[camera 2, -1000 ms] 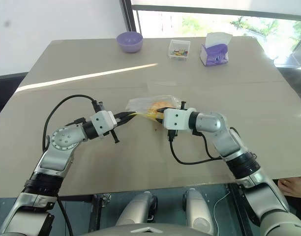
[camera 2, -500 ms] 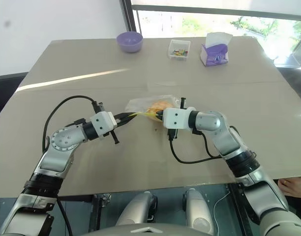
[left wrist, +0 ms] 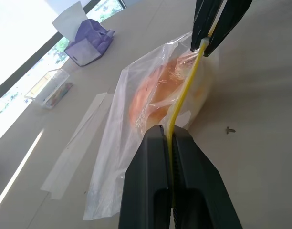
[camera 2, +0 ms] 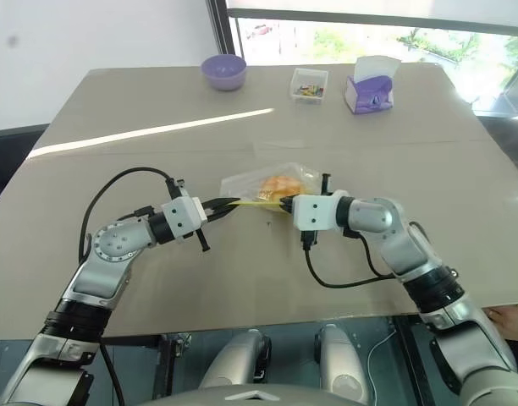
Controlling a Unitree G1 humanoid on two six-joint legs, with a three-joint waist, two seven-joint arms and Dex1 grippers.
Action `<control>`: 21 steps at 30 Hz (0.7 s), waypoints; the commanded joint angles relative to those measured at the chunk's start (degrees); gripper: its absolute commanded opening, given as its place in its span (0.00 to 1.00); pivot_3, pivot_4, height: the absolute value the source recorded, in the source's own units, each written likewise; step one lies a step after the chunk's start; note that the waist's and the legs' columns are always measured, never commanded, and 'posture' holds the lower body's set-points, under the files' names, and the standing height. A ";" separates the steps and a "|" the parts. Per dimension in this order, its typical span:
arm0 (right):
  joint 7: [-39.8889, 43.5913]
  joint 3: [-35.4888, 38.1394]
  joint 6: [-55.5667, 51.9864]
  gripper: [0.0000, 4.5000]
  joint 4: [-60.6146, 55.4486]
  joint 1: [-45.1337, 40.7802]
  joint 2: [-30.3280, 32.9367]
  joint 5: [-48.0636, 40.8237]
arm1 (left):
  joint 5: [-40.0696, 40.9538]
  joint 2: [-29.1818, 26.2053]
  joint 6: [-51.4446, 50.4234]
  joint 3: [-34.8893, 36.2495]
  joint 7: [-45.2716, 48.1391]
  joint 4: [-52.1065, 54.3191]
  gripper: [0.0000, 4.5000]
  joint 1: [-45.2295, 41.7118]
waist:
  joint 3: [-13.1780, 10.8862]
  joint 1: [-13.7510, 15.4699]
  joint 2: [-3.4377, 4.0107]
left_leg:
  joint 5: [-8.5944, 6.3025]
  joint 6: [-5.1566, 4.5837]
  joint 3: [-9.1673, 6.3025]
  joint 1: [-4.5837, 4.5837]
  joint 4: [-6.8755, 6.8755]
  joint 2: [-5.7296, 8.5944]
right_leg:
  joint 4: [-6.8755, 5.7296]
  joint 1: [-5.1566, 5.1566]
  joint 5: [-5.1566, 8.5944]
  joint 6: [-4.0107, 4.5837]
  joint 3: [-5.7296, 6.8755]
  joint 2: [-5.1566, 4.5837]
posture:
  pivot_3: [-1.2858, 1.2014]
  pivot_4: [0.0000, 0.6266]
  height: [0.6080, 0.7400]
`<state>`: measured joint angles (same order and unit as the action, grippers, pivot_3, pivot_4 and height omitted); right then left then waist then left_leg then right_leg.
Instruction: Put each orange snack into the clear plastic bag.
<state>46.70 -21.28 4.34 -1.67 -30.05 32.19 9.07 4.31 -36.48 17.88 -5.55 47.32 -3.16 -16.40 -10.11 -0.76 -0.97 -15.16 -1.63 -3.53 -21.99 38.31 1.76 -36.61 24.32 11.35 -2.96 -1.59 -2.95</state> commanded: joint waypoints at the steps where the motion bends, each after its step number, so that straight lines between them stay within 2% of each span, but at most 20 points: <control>1: -1.53 4.78 -0.36 0.01 1.96 1.13 3.33 0.88 | 0.38 -1.26 0.49 2.88 -0.86 0.67 0.00 0.45 | 0.00 -0.04 0.00 | 0.00 0.00 0.01 0.00 0.00 0.00 | 0.00 0.00 0.00 0.00 0.00 0.00 | 0.52 0.24 1.00; 21: -4.02 7.14 2.79 0.01 6.24 4.36 8.93 1.21 | 0.65 -1.45 -0.38 3.32 -1.09 2.35 0.00 1.51 | 0.00 -0.02 0.00 | 0.00 0.00 0.02 0.00 0.00 -0.01 | 0.00 0.00 0.00 0.00 -0.02 0.00 | 0.52 0.24 1.00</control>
<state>43.83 -18.60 8.03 2.58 -26.31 38.48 9.27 4.15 -36.52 17.78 -5.55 47.26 -2.73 -15.36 -10.11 -0.77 -0.97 -15.16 -1.64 -3.50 -21.99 38.31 1.75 -36.61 24.32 11.35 -2.96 -1.60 -2.95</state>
